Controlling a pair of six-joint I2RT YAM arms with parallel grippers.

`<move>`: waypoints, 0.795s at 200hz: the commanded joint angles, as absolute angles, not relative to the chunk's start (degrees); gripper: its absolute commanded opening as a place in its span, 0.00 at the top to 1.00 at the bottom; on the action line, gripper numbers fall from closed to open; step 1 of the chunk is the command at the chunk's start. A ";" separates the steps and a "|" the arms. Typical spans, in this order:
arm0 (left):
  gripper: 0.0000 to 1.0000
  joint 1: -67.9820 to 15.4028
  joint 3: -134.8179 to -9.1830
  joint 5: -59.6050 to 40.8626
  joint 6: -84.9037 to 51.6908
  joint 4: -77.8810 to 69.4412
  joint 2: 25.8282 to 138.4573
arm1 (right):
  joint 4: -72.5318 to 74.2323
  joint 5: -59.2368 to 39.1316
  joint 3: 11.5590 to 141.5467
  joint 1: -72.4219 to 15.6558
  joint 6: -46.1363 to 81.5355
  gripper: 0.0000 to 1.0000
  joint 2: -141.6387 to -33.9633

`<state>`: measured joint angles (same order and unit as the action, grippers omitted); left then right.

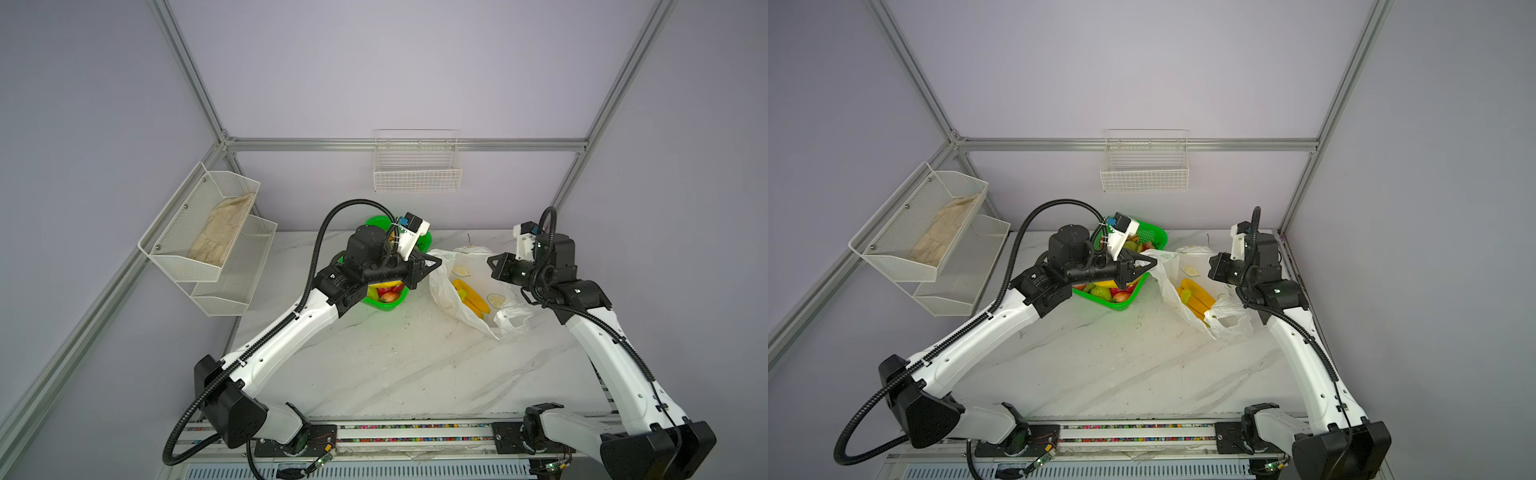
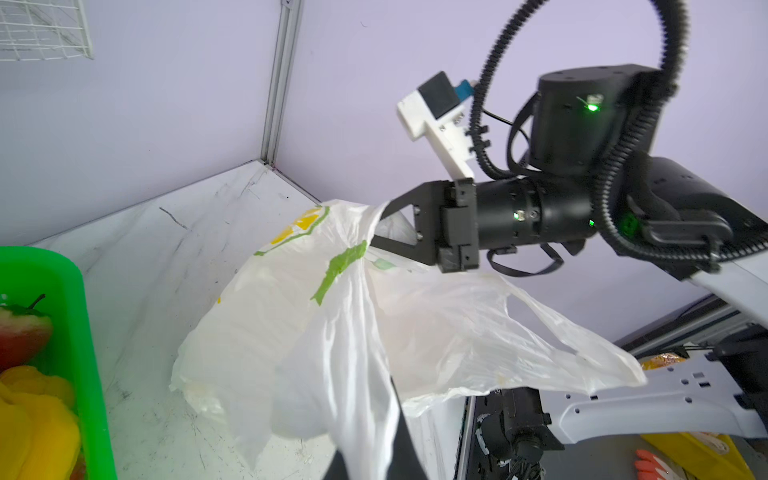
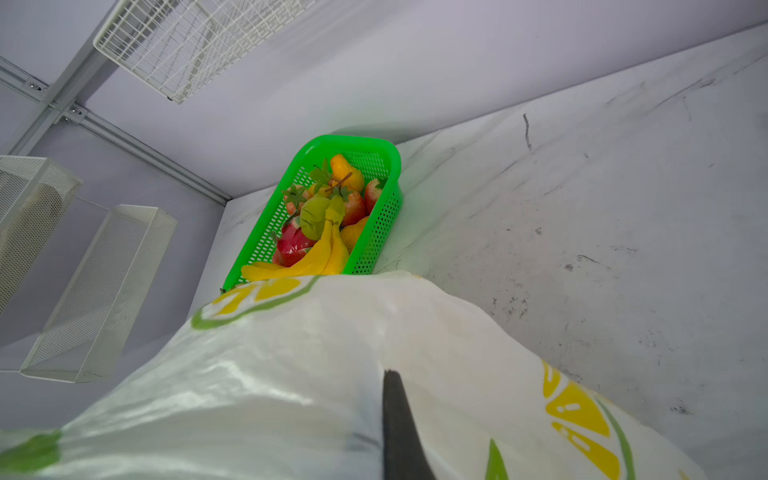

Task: Place the fake fruits into the plastic bag and tie a complex knot
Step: 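Withdraw the left gripper from the bag back over the basket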

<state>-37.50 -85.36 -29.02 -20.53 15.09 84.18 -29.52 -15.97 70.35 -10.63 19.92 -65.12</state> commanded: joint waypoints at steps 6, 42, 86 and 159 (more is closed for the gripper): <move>1.00 -35.61 -94.95 -30.69 -24.23 16.91 87.45 | -32.09 -12.83 72.48 -10.25 20.79 1.00 -63.11; 1.00 -34.67 -96.72 -27.56 -22.71 17.93 89.57 | -29.19 -13.17 68.90 -10.28 21.24 1.00 -64.08; 1.00 -31.65 -97.98 -25.10 -22.95 17.81 94.49 | -27.95 -8.22 69.67 -10.26 19.19 1.00 -65.46; 0.44 -25.96 -89.18 -23.69 -20.41 12.73 88.84 | -21.28 -14.56 65.18 -10.24 20.52 1.00 -65.04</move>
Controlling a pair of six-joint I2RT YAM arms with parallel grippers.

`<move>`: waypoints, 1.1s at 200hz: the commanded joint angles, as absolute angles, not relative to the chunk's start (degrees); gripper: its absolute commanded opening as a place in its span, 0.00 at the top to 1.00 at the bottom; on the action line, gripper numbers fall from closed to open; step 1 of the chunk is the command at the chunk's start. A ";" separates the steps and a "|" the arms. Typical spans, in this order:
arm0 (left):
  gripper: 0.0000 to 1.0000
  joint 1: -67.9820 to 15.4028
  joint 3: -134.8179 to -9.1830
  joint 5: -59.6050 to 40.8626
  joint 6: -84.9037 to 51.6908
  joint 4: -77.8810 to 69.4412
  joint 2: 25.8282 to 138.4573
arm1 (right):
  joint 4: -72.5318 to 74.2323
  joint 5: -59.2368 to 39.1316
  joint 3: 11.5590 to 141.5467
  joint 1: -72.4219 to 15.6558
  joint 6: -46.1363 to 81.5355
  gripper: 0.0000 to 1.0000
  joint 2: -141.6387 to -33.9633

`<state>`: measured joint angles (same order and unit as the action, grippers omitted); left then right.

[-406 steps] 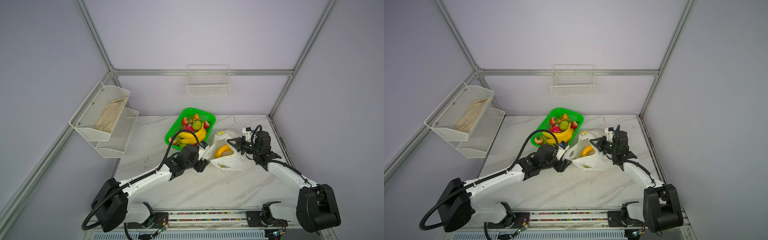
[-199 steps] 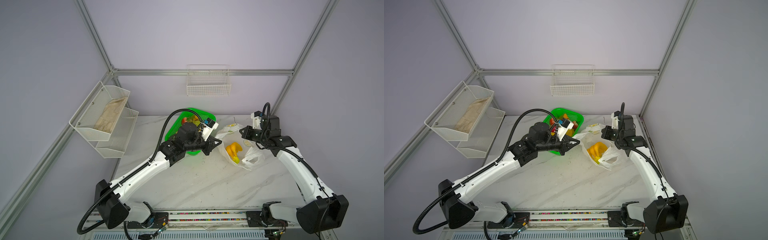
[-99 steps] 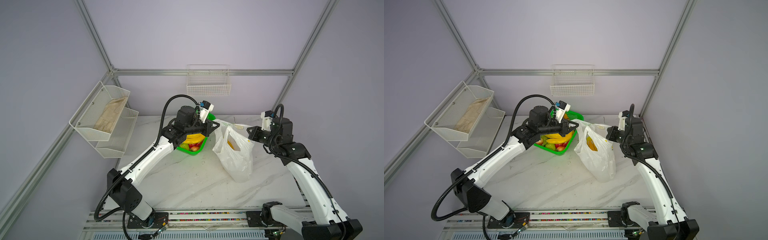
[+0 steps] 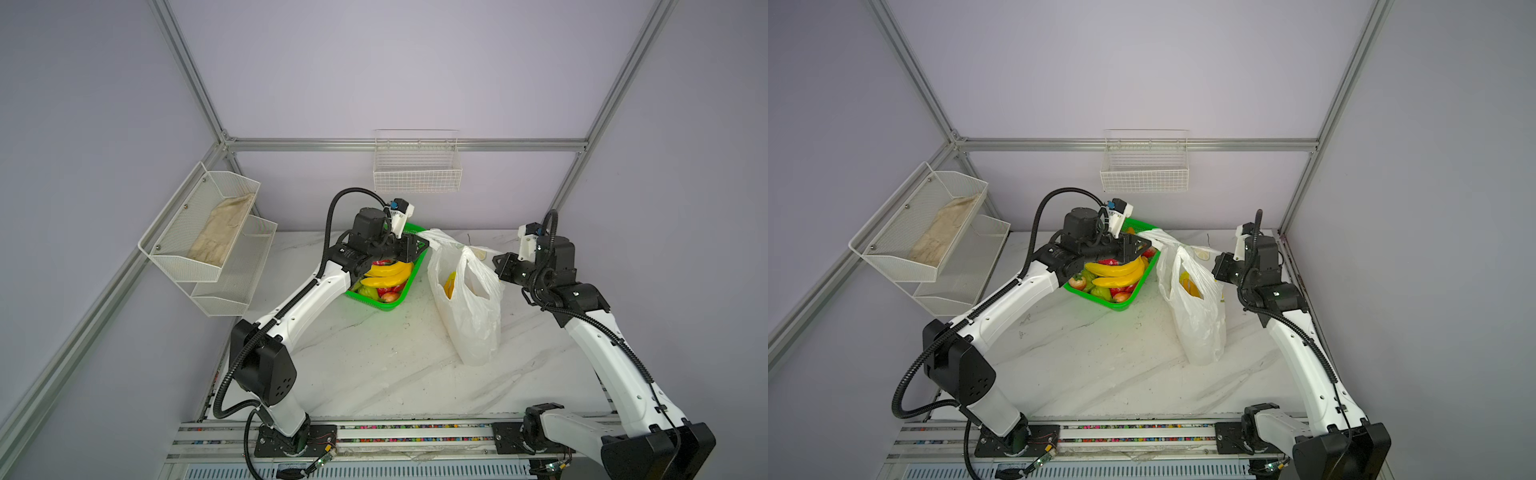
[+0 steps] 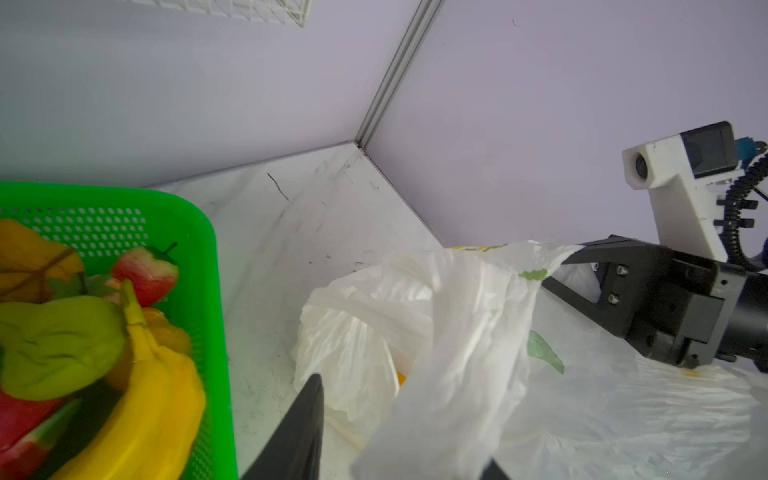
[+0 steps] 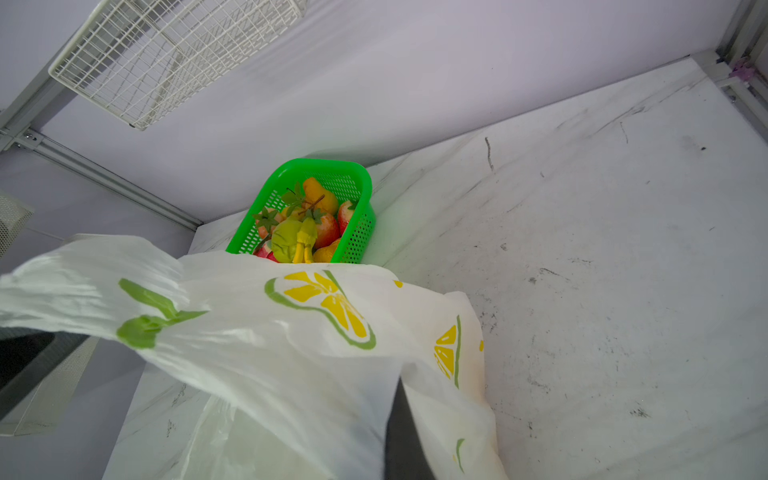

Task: Place the fake fruits into the plastic bag and tie a complex knot
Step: 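Withdraw the left gripper from the bag back over the basket, then lower the open left gripper onto the green pear in the basket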

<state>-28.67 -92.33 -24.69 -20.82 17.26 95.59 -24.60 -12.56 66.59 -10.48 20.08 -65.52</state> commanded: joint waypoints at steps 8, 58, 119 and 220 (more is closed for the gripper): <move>0.39 -25.15 -86.32 -23.28 -20.38 11.87 86.74 | -20.95 -14.73 65.05 -10.24 20.49 1.00 -65.28; 0.21 -19.93 -69.83 -15.08 -20.89 7.34 74.58 | -18.36 -16.18 64.60 -10.21 20.48 1.00 -67.16; 0.23 -17.49 -83.33 -8.20 -17.11 15.03 90.68 | -17.05 -17.15 64.33 -10.27 20.00 1.00 -68.53; 0.24 -17.40 -109.77 -17.92 -9.99 22.74 118.76 | -17.93 -15.38 65.79 -10.27 19.95 1.00 -69.06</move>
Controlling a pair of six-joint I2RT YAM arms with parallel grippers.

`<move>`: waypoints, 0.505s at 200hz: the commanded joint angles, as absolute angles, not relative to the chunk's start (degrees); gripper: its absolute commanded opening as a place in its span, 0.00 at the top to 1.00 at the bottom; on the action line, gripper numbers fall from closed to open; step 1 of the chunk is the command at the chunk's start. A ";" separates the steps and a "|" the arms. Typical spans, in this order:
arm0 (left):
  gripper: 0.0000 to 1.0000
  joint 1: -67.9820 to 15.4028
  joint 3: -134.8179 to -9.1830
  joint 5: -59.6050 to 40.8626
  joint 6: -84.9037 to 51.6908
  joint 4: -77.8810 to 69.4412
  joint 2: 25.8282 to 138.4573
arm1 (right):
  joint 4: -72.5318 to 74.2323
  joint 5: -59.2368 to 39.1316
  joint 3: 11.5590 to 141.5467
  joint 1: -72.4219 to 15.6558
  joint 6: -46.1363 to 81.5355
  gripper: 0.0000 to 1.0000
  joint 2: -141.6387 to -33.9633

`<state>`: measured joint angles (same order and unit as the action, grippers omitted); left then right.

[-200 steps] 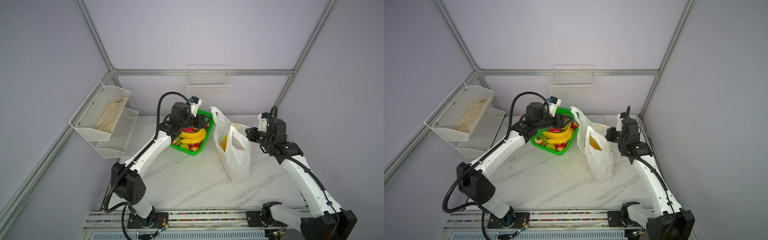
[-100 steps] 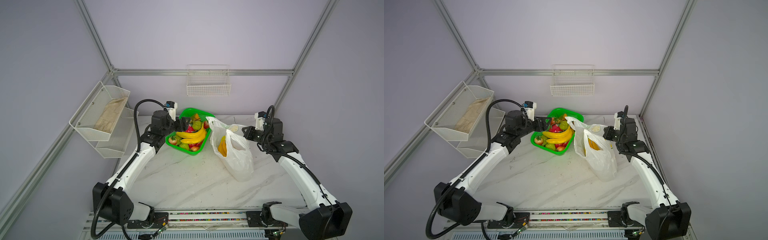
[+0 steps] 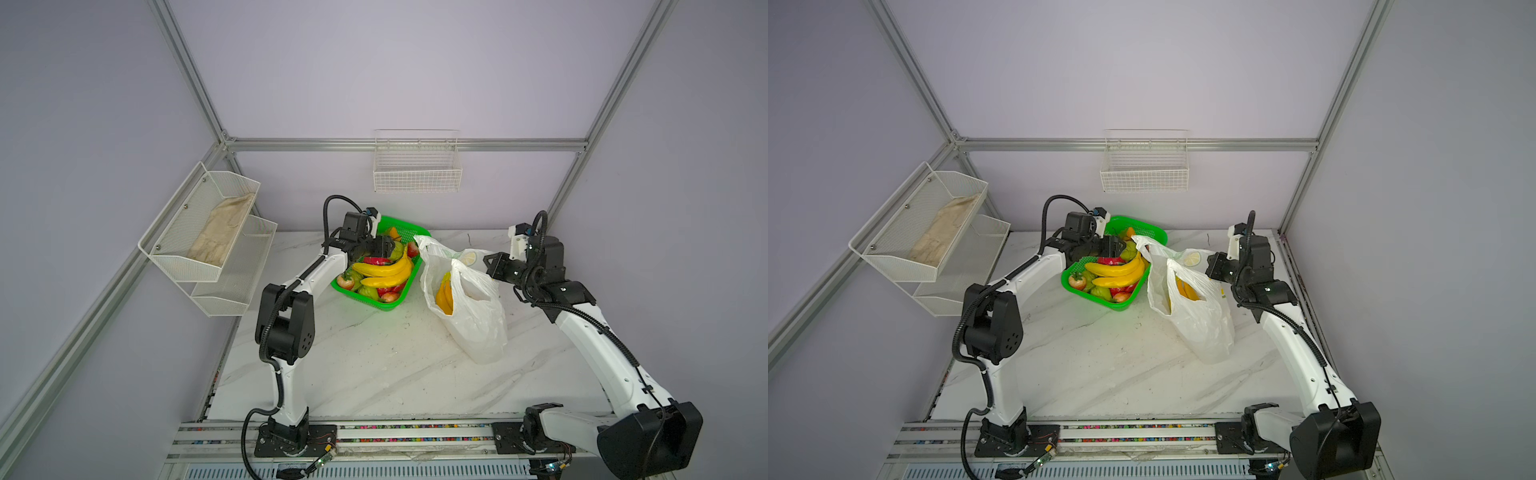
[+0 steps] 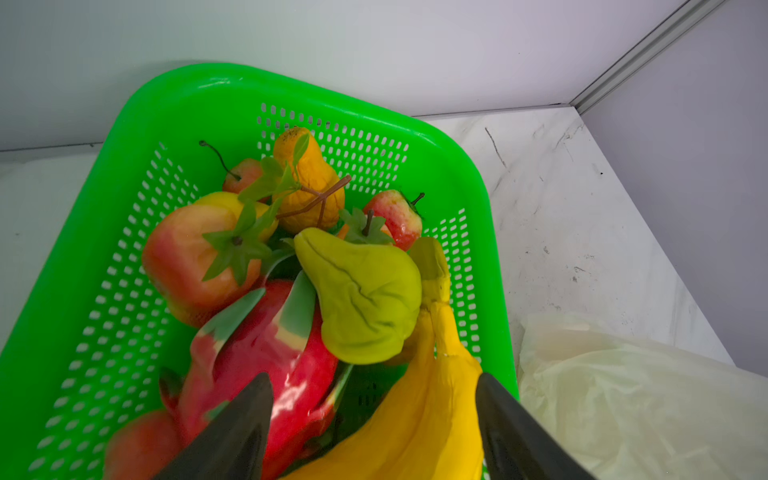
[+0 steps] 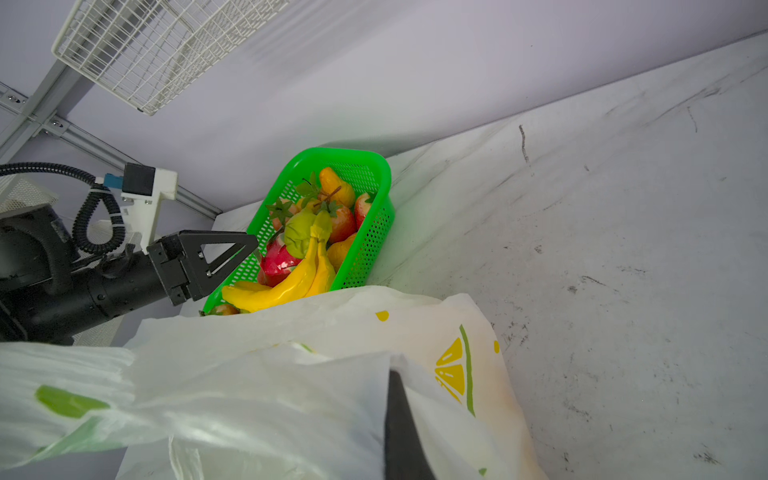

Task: Place the fake fruits into the plastic bag and tie a complex knot
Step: 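Lower the open left gripper onto the green pear in the basket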

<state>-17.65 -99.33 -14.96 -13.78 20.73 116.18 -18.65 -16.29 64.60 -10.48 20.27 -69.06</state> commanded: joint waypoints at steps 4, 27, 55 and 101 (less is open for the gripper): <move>0.24 -17.40 -110.73 -18.17 -9.79 23.10 119.42 | -18.01 -15.30 65.79 -10.26 19.95 1.00 -68.95; 0.24 -17.57 -115.66 -18.81 -8.76 25.28 123.63 | -18.28 -14.94 65.84 -10.28 19.96 1.00 -68.86; 0.23 -17.67 -120.64 -19.36 -7.58 27.62 127.88 | -18.28 -14.68 65.66 -10.23 20.07 1.00 -68.79; 0.23 -18.15 -126.46 -18.94 -6.46 30.69 132.72 | -18.37 -14.80 65.65 -10.28 19.78 1.00 -68.93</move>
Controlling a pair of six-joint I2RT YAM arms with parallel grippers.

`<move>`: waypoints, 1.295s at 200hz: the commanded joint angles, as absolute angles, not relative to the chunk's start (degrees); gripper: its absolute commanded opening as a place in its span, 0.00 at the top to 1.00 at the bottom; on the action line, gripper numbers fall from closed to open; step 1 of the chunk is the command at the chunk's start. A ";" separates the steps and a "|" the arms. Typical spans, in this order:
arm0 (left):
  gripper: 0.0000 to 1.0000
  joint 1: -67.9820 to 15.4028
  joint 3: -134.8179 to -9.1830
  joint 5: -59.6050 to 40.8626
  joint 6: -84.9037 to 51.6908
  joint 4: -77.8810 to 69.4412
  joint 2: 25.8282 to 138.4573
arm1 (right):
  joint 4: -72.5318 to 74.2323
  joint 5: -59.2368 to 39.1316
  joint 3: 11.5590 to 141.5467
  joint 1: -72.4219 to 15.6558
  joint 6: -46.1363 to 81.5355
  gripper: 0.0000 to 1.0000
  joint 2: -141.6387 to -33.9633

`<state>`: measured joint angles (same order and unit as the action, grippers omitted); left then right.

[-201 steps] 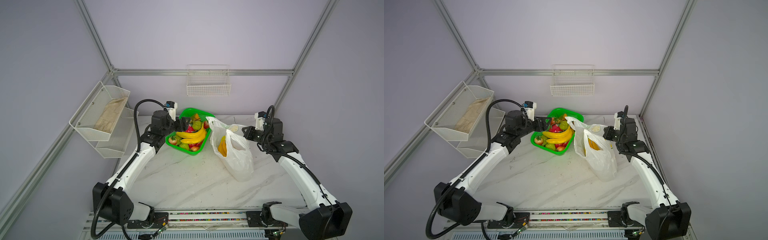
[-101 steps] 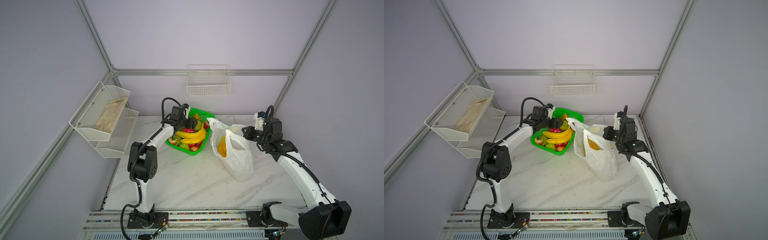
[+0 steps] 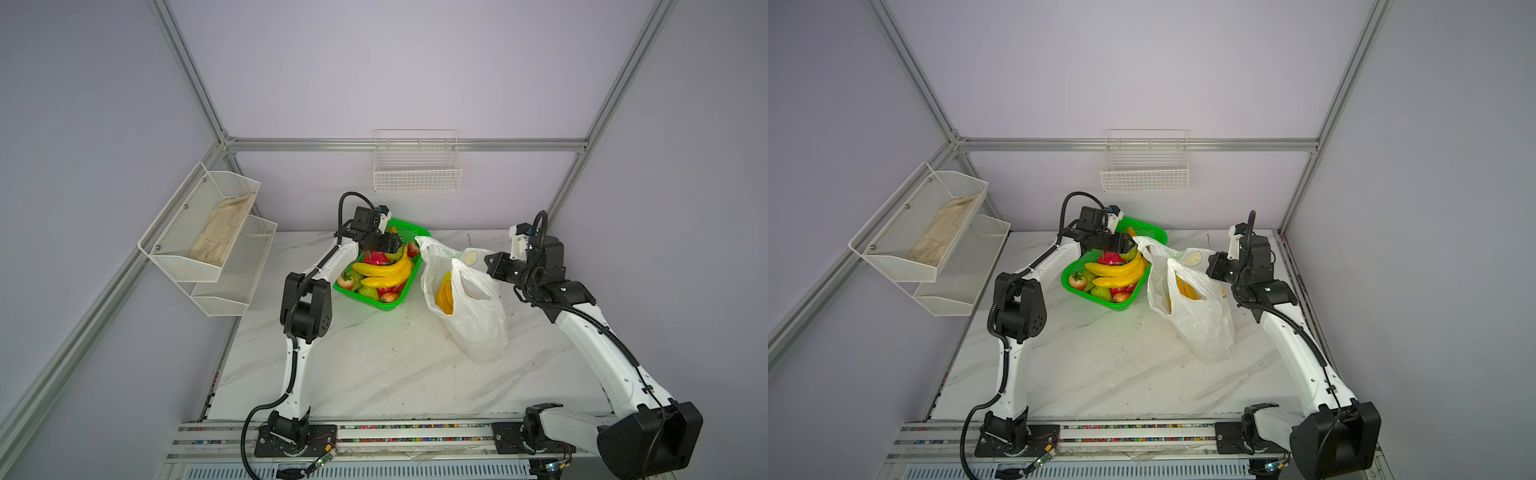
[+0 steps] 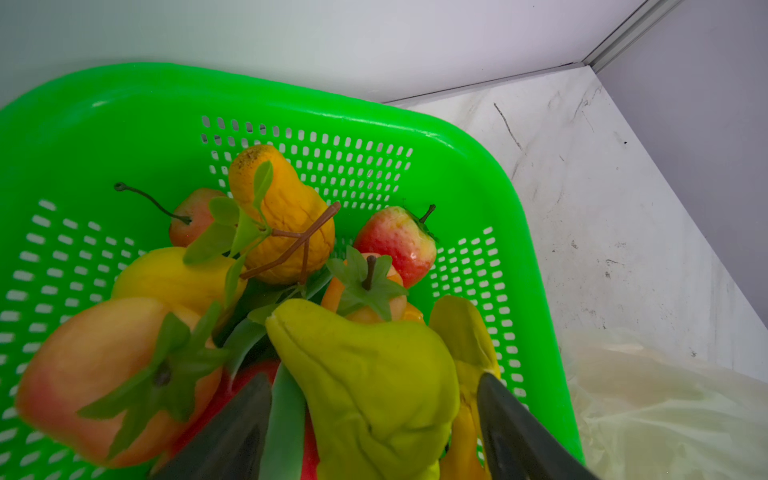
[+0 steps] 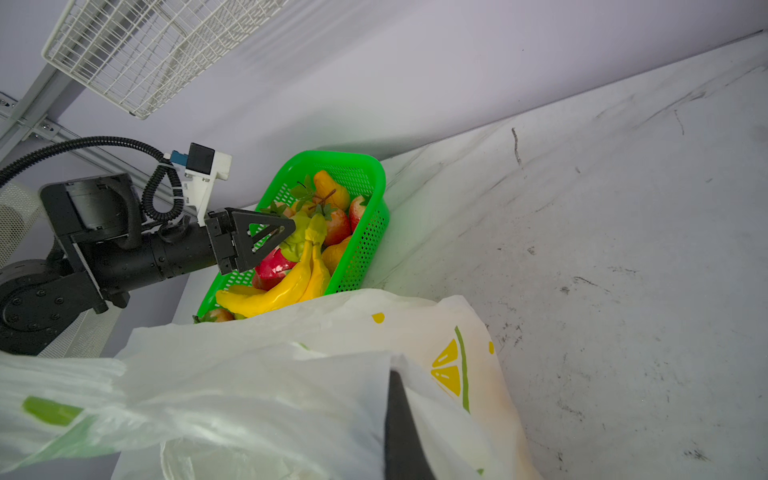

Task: Place the fake fruits into the plastic bag and tie a complex knot
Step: 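Lower the open left gripper onto the green pear in the basket, then close the left gripper on the green pear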

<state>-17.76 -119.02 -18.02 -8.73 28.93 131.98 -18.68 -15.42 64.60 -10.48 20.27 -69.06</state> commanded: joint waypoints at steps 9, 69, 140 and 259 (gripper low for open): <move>0.23 -18.37 -126.64 -18.91 -6.14 30.87 133.18 | -18.29 -14.60 65.40 -10.26 19.60 1.00 -68.90; 0.22 -18.96 -128.14 -16.78 -3.29 33.44 135.67 | -18.25 -14.42 65.01 -10.28 19.21 1.00 -69.14; 0.20 -19.75 -130.69 -15.47 -0.94 36.73 138.42 | -18.11 -14.47 64.34 -10.23 19.36 1.00 -68.96; 0.50 -19.86 -122.29 -15.02 -3.82 30.14 128.98 | -18.08 -14.73 64.33 -10.27 19.99 1.00 -68.81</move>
